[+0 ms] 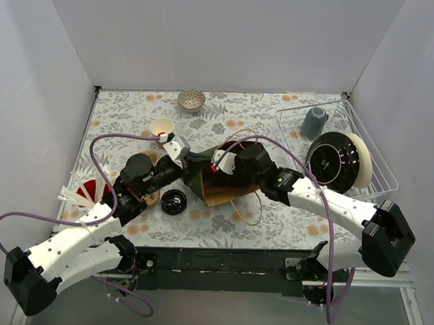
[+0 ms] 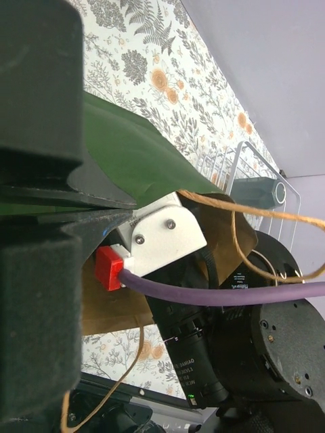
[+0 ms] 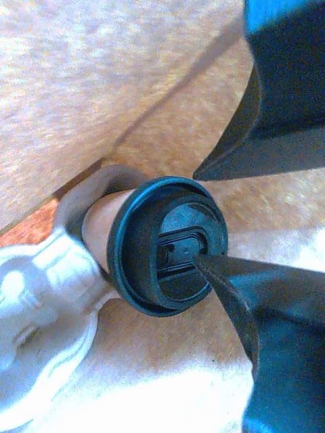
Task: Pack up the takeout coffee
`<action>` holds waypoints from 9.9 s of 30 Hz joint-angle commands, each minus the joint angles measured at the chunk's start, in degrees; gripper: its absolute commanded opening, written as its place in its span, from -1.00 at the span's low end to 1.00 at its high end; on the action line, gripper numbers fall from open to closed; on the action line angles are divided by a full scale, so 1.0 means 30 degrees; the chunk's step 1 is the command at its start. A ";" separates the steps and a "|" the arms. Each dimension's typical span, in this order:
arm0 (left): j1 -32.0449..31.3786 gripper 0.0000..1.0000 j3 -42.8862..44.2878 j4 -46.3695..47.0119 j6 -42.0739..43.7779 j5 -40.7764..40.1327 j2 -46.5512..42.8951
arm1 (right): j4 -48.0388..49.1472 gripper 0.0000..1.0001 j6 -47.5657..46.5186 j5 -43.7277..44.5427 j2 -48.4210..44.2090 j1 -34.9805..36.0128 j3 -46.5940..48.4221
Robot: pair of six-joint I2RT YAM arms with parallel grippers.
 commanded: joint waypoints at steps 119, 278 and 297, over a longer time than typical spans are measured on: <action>0.2685 -0.74 0.7744 -0.6906 -0.1008 0.3267 0.5661 | -1.2128 0.42 1.2444 -0.0483 0.4755 -0.2631 1.8379; 1.0829 -0.08 1.2611 -3.0050 -1.3695 -1.6479 0.4872 | -0.9024 0.23 1.6283 -0.2268 -0.7933 -0.3070 0.7302; 1.0829 -0.20 1.1203 -2.9992 -1.5044 -1.7355 0.6043 | -0.9228 0.22 1.7162 -0.2444 -0.8166 -0.3070 0.7244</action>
